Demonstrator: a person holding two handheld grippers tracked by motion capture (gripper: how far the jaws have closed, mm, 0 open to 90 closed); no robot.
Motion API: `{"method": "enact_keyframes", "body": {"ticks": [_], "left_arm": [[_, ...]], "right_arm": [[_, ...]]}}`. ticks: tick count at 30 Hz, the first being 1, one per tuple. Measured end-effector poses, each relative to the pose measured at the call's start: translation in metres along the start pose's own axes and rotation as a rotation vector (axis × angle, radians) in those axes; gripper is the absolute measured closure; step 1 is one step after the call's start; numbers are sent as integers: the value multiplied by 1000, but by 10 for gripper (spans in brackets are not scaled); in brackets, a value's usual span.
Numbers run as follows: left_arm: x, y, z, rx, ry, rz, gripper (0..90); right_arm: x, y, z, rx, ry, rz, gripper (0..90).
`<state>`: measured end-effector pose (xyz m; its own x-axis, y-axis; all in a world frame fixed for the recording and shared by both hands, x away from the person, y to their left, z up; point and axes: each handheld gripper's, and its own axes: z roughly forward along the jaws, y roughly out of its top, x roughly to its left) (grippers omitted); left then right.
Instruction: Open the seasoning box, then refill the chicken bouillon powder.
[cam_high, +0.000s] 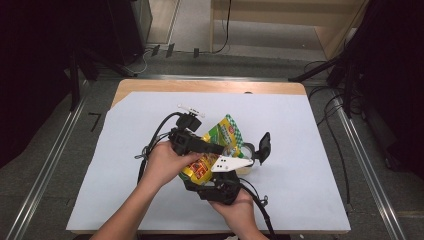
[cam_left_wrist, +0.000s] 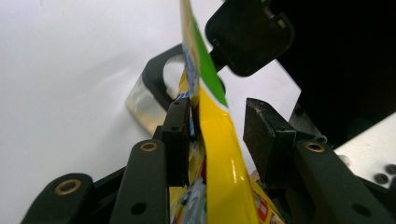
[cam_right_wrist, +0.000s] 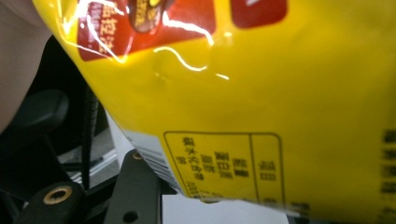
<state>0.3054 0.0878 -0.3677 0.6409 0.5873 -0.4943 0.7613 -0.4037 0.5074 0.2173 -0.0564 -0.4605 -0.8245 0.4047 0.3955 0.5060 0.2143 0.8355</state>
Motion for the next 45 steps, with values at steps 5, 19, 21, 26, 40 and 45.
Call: {"method": "enact_keyframes", "body": {"ticks": [5, 19, 21, 26, 40, 45], "left_arm": [[-4, 13, 1, 73, 52, -2, 755], [5, 19, 3, 85, -13, 7, 731], [4, 18, 2, 69, -19, 15, 700], [6, 18, -1, 61, -27, -43, 721], [0, 18, -3, 48, 57, -44, 847], [-1, 19, -3, 45, 58, -42, 849]], "right_arm": [[1, 4, -2, 8, 10, 1, 613], [-4, 9, -6, 16, -6, 43, 639], [-5, 9, -8, 12, -3, 50, 639], [-6, 9, -10, 2, 15, 58, 638], [3, 12, -4, 33, -29, -35, 590], [3, 13, -3, 36, -41, -28, 621]]}}
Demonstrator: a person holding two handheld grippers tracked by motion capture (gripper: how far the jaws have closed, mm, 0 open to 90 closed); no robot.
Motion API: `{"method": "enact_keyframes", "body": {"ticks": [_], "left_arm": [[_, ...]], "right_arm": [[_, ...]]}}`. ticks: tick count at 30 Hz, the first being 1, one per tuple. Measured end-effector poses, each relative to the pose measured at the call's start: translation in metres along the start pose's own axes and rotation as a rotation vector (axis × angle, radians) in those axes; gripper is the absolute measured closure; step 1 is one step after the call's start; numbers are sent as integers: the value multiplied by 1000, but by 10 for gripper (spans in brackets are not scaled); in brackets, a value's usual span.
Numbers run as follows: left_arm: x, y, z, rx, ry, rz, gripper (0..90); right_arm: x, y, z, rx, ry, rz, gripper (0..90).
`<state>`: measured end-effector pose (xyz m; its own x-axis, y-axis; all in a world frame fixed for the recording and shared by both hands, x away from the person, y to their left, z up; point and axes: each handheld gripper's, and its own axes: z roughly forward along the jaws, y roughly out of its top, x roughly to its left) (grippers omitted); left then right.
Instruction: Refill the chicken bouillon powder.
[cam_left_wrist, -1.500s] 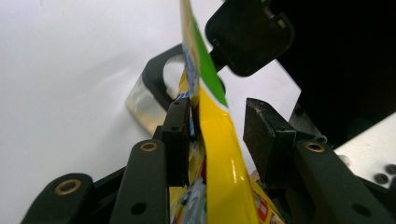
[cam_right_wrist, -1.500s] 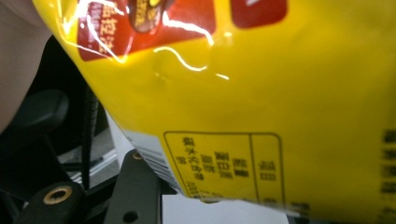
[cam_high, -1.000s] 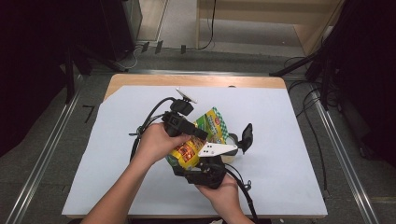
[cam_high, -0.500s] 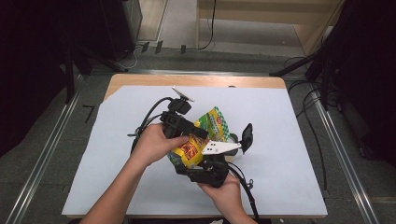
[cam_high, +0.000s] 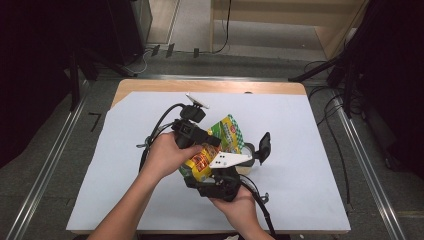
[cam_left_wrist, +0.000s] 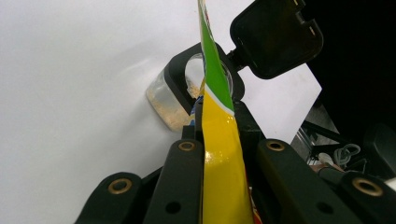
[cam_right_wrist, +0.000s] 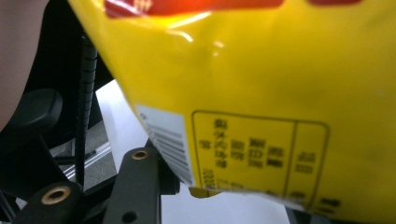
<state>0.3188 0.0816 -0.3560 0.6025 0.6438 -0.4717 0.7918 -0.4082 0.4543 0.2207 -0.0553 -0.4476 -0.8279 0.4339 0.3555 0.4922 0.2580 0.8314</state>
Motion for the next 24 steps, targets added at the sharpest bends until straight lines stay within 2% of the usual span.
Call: {"method": "enact_keyframes", "body": {"ticks": [3, 6, 19, 24], "left_arm": [[-1, 1, 0, -3, 5, 4, 848], [-2, 3, -1, -20, 2, 25, 837], [0, 16, 2, 27, -10, -19, 833], [6, 19, 2, 41, -17, -37, 839]], "right_arm": [[-2, 0, -1, -9, 15, 22, 633], [-3, 1, -1, -27, 30, 41, 635], [-7, 6, -5, -48, 62, 94, 633], [-8, 9, -4, -33, 60, 109, 622]]}}
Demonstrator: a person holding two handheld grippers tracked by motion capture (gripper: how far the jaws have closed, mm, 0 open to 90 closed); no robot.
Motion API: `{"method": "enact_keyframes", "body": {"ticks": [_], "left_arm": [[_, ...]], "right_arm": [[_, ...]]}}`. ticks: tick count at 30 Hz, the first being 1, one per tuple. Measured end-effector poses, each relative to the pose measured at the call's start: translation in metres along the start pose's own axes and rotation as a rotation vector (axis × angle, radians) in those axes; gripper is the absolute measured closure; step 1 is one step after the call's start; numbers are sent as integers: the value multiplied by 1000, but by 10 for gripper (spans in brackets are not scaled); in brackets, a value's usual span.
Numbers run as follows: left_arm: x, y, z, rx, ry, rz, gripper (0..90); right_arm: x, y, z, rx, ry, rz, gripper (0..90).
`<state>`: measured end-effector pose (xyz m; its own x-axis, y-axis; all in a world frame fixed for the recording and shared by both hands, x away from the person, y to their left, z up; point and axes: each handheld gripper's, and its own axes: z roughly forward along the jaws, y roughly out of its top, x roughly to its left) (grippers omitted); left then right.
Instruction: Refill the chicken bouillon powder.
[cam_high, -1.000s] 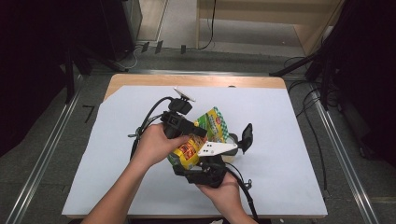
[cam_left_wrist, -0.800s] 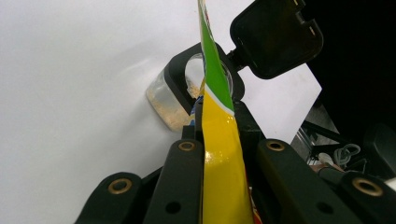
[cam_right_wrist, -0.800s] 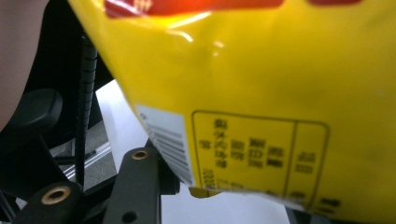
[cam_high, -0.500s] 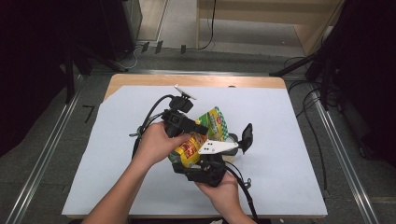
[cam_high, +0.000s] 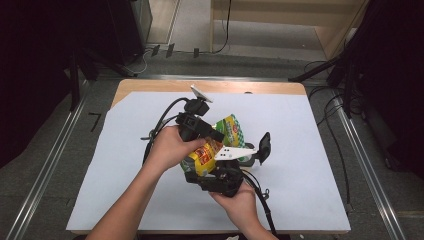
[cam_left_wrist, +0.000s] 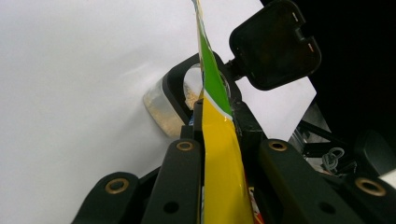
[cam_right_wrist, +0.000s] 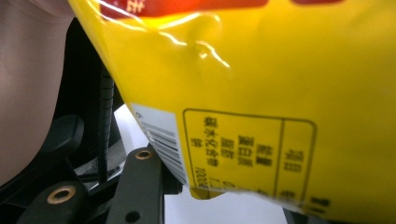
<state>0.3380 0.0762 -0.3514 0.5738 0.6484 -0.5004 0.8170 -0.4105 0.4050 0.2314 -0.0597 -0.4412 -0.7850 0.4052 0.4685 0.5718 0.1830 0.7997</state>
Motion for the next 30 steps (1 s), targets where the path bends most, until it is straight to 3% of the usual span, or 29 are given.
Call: {"method": "enact_keyframes", "body": {"ticks": [12, 22, 30], "left_arm": [[1, 1, -2, -4, -4, -3, 835], [6, 3, -3, -28, -43, -26, 802], [-1, 5, -1, -26, 1, -11, 827]], "right_arm": [[2, 3, 3, 1, -21, -2, 629], [-4, 4, 1, -26, 26, 30, 636], [-3, 4, 1, -20, 3, 21, 624]]}}
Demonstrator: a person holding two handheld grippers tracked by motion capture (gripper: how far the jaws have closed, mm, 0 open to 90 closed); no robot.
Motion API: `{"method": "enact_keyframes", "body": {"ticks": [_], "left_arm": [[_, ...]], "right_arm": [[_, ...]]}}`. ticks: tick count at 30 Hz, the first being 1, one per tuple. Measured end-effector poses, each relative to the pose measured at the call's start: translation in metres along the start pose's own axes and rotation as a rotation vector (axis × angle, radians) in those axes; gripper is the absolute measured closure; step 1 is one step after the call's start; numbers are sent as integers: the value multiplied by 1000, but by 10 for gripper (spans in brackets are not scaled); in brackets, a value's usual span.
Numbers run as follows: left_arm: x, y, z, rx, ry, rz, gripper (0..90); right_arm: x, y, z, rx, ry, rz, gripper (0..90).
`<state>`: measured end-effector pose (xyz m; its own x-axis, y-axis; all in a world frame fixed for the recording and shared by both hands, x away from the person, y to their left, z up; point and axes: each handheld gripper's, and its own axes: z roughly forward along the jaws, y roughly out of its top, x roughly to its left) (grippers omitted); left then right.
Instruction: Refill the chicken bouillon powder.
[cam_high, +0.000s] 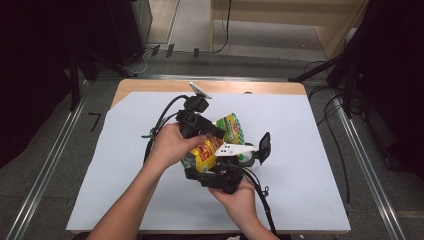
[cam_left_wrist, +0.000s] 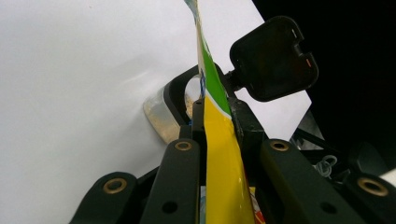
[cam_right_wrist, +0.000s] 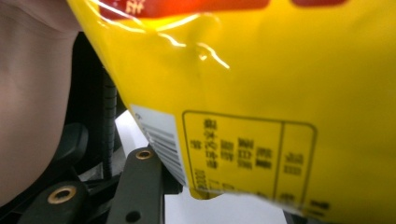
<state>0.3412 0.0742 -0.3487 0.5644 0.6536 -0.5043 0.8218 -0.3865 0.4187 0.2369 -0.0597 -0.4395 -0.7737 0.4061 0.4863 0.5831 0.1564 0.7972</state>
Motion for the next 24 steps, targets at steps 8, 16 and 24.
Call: {"method": "enact_keyframes", "body": {"ticks": [8, 16, 24], "left_arm": [[-6, -1, 2, -6, 46, 21, 838], [-9, 2, 2, -10, 27, 23, 826], [-14, 3, -2, -32, 12, 30, 779]], "right_arm": [[9, 0, 4, 50, -76, -106, 594], [7, 1, 1, 50, -70, -110, 645], [6, 3, -1, 1, -20, -63, 663]]}}
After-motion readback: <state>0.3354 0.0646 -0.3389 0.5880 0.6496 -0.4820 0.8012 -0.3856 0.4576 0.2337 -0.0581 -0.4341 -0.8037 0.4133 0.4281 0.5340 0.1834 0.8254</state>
